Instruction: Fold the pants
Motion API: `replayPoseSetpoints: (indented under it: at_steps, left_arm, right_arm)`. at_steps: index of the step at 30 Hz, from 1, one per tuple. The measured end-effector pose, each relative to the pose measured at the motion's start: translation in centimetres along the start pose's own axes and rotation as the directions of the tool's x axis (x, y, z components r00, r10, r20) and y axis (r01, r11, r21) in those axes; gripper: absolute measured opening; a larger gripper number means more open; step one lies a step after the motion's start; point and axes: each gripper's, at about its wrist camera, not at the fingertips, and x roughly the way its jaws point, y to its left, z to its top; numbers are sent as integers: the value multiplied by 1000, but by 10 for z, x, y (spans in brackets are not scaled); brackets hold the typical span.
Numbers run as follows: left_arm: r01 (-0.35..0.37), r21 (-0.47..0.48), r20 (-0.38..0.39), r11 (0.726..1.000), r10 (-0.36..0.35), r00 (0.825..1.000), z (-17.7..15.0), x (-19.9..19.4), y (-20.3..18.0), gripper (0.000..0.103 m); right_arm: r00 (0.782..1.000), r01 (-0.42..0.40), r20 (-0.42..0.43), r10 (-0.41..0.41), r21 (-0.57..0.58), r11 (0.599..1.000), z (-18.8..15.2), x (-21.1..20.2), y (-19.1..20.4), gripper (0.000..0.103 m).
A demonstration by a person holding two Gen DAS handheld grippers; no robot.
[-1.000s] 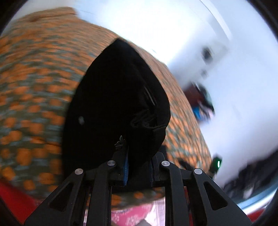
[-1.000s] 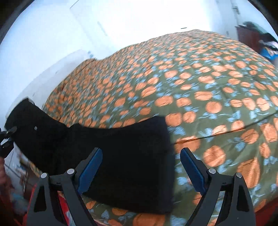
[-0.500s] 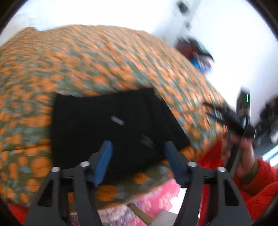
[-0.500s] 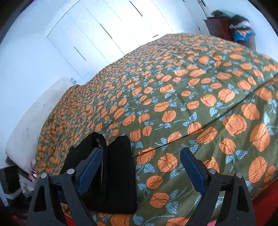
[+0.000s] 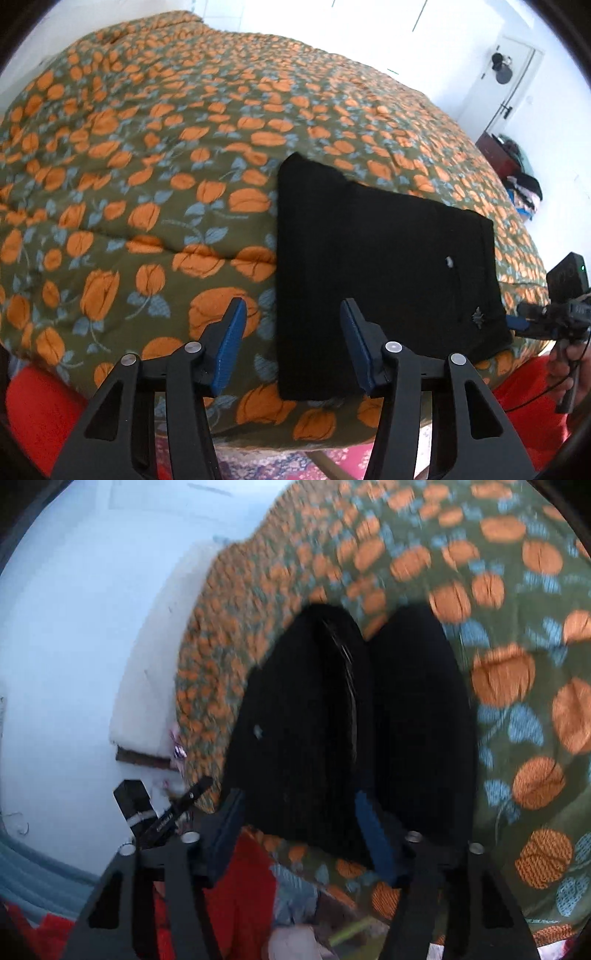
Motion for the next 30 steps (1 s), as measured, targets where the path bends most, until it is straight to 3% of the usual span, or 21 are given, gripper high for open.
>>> replayPoseSetpoints:
  at_steps: [4, 9, 12, 15, 20, 24, 27, 30]
  left_arm:
    - [-3, -31, 25, 1000, 4, 1000, 3, -6, 11, 54]
    - [-22, -57, 20, 998, 23, 1000, 1, 1, 22, 54]
    - [-42, -70, 13, 997, 43, 999, 0, 4, 28, 54]
    - [-45, -107, 21, 993, 48, 999, 1, 0, 38, 54]
    - [-32, -136, 33, 990, 37, 999, 1, -6, 44, 54]
    - [-20, -116, 31, 993, 24, 999, 2, -3, 37, 54]
    - [-15, -93, 20, 996, 17, 1000, 2, 1, 29, 54]
    - [-22, -67, 16, 998, 23, 1000, 1, 1, 23, 54]
  right_arm:
    - [997, 19, -74, -24, -69, 997, 2, 12, 8, 45]
    - [980, 80, -172, -102, -135, 988, 9, 31, 12, 44]
    - [970, 110, -195, -145, -178, 978, 10, 39, 17, 26]
    - [964, 150, -170, -206, -294, 944, 9, 32, 44, 20]
    - [980, 142, -77, -182, -365, 920, 13, -24, 76, 18]
    - [973, 194, -55, -224, -325, 926, 5, -49, 51, 18]
    - [959, 248, -79, -271, -222, 943, -5, -41, 3, 18]
    - [984, 171, -33, -176, -111, 979, -8, -52, -23, 28]
